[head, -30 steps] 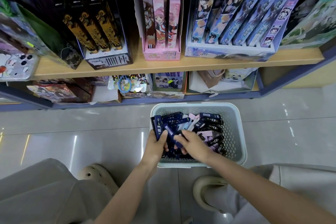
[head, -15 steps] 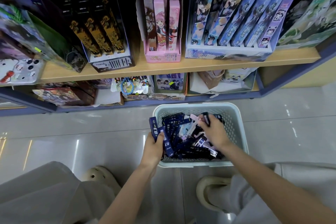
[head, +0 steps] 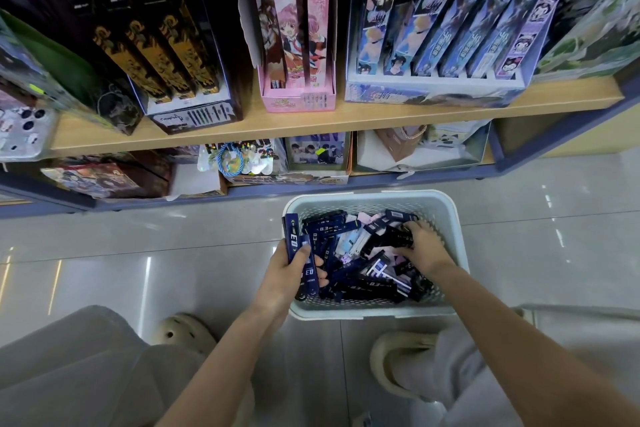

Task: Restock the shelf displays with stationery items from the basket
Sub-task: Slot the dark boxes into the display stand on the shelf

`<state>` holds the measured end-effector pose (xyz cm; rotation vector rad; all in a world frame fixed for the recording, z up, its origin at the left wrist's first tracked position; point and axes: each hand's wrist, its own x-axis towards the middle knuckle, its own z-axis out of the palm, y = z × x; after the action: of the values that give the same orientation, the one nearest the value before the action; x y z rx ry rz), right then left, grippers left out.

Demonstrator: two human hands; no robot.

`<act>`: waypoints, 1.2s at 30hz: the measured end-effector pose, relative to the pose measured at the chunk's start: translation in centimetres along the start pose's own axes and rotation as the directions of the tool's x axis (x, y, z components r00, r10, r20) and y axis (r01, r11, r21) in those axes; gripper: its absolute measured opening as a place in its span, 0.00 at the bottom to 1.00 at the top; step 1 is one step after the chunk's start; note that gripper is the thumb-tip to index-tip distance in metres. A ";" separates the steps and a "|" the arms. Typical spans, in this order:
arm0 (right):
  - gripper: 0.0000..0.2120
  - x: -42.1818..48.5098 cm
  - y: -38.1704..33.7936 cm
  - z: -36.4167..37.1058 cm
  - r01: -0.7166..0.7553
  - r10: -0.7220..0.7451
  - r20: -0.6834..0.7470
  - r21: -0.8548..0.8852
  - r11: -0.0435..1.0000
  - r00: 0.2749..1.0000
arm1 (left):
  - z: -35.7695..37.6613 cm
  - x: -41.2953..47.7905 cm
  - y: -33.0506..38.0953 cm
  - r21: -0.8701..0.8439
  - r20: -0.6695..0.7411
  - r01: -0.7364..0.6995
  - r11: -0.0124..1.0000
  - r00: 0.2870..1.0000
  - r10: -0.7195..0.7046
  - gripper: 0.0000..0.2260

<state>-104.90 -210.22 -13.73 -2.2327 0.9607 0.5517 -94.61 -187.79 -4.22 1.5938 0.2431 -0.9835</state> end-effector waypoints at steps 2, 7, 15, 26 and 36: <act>0.27 -0.4 0.0 0.1 0.038 -0.038 0.014 -0.010 0.999 0.999 | 0.1 0.0 -0.2 0.053 0.028 -0.007 0.999 1.000 0.005 0.03; 0.24 -0.9 -0.6 0.0 0.054 -0.051 0.066 -0.055 0.997 0.997 | 0.4 -0.3 -0.5 0.139 0.088 0.042 0.989 0.995 -0.055 0.06; 0.11 -2.1 -1.0 -0.8 0.019 -0.025 -0.099 -0.059 0.998 0.995 | 0.7 -0.7 -1.8 0.171 0.021 0.080 0.982 0.996 -0.085 0.09; 0.11 -8.2 -10.0 -3.2 0.166 -0.201 -0.001 0.562 0.810 0.980 | 0.6 -2.3 0.4 0.101 0.044 -0.004 0.995 0.999 0.000 0.11; 0.10 -12.3 -14.9 -5.1 0.230 -0.337 -0.016 0.762 0.605 0.941 | -1.0 -5.1 3.9 0.020 0.344 -0.068 0.997 0.937 0.057 0.08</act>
<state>-100.98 -199.92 2.93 -1.4972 0.5762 0.0901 -94.91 -186.22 2.09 1.4199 -0.0649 -1.1997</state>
